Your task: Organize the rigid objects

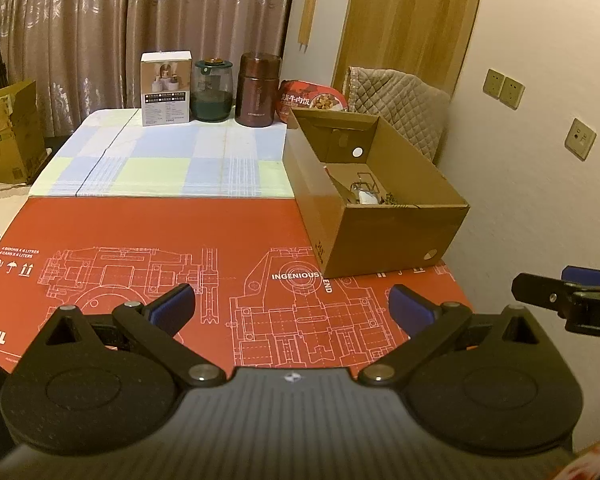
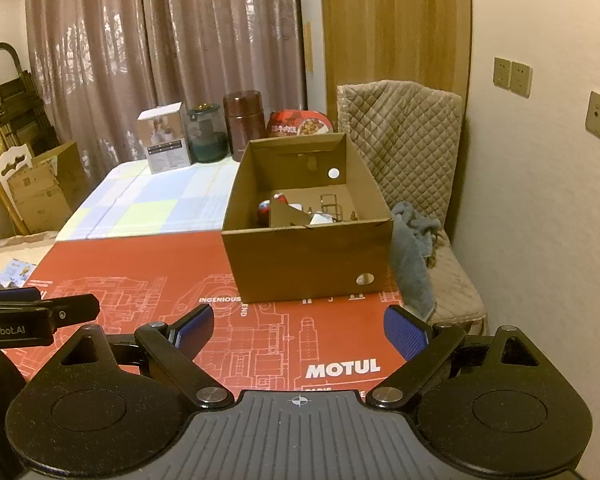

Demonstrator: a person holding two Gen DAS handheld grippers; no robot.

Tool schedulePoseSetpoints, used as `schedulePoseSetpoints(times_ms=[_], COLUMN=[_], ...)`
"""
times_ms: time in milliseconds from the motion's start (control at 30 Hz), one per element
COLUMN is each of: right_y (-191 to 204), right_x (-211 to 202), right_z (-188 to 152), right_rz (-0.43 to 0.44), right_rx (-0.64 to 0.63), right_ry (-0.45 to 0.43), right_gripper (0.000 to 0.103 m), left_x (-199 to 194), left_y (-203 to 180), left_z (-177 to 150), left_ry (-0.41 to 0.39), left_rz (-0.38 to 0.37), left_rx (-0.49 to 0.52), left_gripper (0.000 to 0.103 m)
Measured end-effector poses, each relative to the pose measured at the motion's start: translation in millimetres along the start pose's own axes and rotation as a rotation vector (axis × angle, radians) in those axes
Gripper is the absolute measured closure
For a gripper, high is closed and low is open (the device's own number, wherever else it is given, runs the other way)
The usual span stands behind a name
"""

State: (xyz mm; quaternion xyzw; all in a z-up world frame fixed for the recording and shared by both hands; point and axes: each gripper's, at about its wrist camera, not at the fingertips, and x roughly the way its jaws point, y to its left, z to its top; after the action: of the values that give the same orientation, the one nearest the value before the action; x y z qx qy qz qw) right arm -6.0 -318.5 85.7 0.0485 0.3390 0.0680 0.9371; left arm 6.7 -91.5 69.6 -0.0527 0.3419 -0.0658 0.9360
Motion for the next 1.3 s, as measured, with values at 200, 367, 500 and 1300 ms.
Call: schedulePoseSetpoints(times_ms=[200, 367, 500, 1300], right_y=[0.7, 1.7, 2.1, 3.3], right_x=[0.3, 0.7, 0.8, 0.4], right_z=[-1.4, -2.4, -2.8, -6.7], right_rz=[-0.002, -0.002, -0.002, -0.006], right_rx=[0.005, 0.004, 0.004, 0.0], right_ry=[0.0, 0.001, 0.001, 0.003], right_gripper=[0.014, 0.014, 0.014, 0.014], left_x=[1.2, -0.1, -0.2, -1.5], left_y=[-1.6, -2.5, -3.2, -5.8], left_z=[-2.0, -3.0, -3.6, -4.5], left_ry=[0.005, 0.004, 0.003, 0.002], left_rz=[-0.003, -0.007, -0.007, -0.016], left_rx=[0.005, 0.009, 0.012, 0.016], left_gripper=[0.001, 0.001, 0.001, 0.001])
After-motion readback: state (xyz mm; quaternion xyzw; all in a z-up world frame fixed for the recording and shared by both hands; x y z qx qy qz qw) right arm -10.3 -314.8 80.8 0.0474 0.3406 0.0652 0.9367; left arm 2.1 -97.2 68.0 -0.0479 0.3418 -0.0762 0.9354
